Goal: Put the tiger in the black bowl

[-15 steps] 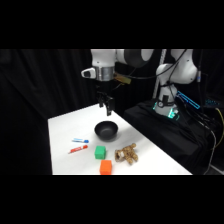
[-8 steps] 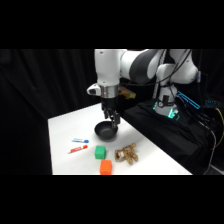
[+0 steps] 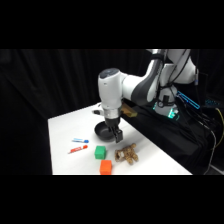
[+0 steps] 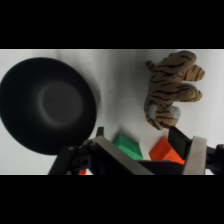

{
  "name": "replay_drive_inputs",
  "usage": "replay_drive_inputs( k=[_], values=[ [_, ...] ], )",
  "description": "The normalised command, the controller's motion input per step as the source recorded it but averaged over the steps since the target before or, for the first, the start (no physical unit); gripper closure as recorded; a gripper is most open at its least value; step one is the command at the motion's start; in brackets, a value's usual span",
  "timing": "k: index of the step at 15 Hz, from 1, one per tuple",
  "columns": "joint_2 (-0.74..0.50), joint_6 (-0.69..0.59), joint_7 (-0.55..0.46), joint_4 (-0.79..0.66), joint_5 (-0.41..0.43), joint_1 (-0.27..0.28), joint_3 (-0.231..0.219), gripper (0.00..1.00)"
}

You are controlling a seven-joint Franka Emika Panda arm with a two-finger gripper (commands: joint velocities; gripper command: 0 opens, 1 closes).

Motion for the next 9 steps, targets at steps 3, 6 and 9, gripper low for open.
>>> replay_drive_inputs(
  k=[3, 6, 9],
  values=[
    [0.14, 0.21, 0.23, -0.01, 0.006, 0.196, -0.035, 0.00],
    [0.09, 0.18, 0.23, -0.03, 0.005, 0.209, -0.035, 0.00],
    [0.15, 0.20, 0.18, 0.00, -0.016, 0.173, -0.062, 0.00]
  ],
)
